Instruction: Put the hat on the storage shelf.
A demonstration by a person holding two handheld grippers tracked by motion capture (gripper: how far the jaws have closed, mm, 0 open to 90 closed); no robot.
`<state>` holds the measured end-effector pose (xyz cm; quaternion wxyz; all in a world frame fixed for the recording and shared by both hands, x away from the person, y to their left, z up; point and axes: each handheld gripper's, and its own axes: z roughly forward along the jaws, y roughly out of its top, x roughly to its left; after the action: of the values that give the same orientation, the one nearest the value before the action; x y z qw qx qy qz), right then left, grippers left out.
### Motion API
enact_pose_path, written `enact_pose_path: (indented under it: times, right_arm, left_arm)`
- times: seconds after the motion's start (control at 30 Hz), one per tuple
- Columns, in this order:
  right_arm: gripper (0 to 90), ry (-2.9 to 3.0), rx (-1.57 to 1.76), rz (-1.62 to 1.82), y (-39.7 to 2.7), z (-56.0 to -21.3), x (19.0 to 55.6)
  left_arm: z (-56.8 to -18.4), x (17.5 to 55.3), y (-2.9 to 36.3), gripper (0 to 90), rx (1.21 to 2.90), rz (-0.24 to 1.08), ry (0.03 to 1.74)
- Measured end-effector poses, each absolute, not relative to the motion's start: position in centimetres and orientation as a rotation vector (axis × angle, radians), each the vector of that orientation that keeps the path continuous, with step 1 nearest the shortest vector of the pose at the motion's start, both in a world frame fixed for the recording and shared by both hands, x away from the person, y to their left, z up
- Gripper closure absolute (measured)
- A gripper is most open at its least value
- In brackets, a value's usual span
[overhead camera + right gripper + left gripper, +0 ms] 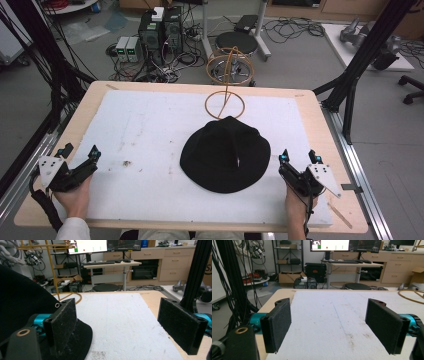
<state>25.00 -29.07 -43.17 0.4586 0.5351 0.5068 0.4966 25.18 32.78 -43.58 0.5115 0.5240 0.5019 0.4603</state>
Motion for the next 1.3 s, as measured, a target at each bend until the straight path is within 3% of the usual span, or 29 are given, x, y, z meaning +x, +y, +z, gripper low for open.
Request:
enact_pose_path:
  times: [1.3]
  right_arm:
    - [15.1, 1.247, 1.344, 1.252, -28.99, -43.11, 24.89]
  left_arm:
    - [-43.68, 25.36, 32.88, 21.4, 1.265, 1.087, 1.215]
